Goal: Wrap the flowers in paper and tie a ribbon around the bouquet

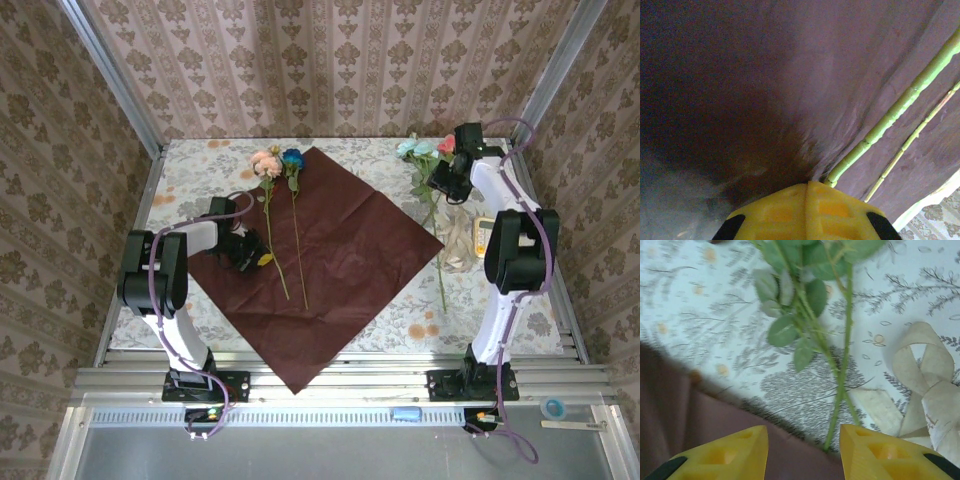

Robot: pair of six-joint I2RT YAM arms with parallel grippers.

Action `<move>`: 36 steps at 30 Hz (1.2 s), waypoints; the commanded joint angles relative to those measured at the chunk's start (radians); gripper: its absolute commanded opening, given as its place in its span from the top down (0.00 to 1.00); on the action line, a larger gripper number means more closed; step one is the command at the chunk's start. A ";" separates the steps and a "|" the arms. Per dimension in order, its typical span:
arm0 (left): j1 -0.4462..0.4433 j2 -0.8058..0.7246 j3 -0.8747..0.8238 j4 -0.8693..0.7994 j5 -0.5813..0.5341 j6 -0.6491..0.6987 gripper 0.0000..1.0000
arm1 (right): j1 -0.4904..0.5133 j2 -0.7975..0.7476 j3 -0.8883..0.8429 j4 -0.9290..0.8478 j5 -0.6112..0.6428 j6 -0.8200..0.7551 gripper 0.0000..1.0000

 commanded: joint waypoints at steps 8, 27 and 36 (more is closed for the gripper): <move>0.014 -0.012 -0.017 -0.046 -0.025 0.023 1.00 | -0.019 0.236 0.186 -0.069 0.092 0.029 0.66; 0.016 -0.008 -0.004 -0.065 -0.026 0.027 1.00 | -0.022 0.356 0.260 -0.104 0.112 0.030 0.80; 0.016 -0.001 0.008 -0.075 -0.029 0.032 1.00 | 0.010 0.210 0.252 -0.073 0.260 -0.058 0.99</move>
